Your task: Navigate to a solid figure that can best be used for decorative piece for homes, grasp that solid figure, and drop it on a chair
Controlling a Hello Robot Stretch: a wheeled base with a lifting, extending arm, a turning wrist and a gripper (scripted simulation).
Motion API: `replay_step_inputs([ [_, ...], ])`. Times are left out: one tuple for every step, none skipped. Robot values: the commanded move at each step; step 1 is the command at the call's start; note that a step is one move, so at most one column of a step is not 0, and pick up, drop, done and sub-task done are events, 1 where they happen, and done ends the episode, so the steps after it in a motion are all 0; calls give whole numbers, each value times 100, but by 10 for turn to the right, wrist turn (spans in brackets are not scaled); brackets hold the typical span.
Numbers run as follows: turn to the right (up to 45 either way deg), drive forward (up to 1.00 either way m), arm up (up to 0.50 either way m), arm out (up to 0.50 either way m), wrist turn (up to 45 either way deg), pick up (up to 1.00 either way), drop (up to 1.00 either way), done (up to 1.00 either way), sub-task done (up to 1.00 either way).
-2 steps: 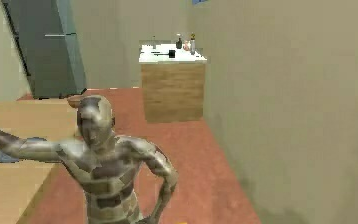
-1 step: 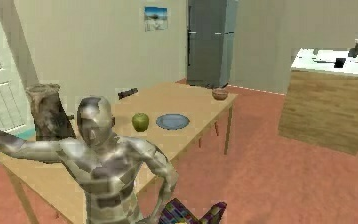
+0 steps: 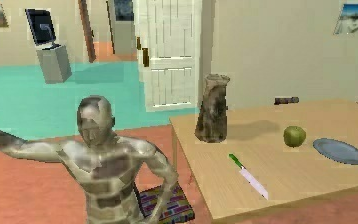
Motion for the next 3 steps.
replay_step_inputs([
  [-60,0,0,0,0,0,0,0,0],
  [0,45,0,0,0,0,0,0,0],
  [450,0,0,0,0,0,0,0,0],
])
